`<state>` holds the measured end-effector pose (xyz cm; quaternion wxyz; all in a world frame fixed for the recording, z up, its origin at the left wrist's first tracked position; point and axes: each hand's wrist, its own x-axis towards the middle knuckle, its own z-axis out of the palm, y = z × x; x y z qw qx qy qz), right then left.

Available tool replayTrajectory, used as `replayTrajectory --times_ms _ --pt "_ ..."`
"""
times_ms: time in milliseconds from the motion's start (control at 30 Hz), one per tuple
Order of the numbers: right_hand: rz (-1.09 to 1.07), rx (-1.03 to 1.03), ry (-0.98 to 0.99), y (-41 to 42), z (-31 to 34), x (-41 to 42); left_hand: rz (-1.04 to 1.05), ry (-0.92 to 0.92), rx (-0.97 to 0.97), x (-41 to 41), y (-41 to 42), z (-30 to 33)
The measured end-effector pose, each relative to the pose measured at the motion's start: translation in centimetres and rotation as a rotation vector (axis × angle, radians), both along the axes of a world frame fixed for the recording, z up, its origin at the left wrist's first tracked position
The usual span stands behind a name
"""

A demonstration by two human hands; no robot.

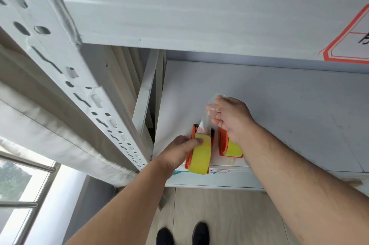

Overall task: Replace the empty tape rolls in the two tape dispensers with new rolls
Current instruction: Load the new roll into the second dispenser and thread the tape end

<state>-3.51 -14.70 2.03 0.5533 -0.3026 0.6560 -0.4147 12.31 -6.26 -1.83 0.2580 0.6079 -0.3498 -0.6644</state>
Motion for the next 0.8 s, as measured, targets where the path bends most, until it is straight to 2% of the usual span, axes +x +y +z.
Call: replayTrajectory --times_ms 67,233,400,467,600,700,800 --pt "-0.001 0.022 -0.011 0.2 -0.4 0.2 -0.072 -0.090 -0.010 -0.2 -0.4 -0.4" --pt "0.041 0.009 0.067 0.6 -0.8 0.2 -0.176 -0.108 0.030 -0.9 -1.9 -0.3" --pt "0.037 -0.006 0.026 0.5 0.1 0.4 -0.238 -0.055 0.038 -0.7 -1.6 -0.3" --pt "0.056 -0.014 0.028 0.7 0.4 0.2 -0.192 0.004 0.038 -0.6 -0.8 -0.9" --pt "0.073 -0.010 0.024 1.0 0.7 0.3 0.118 0.057 0.049 -1.0 0.0 -1.9" --pt "0.084 -0.003 0.043 1.3 1.0 0.6 0.047 0.079 0.077 -1.9 0.5 -1.4" --pt "0.084 0.004 0.042 1.7 1.3 0.7 0.121 0.128 0.039 -2.8 0.8 -1.1"
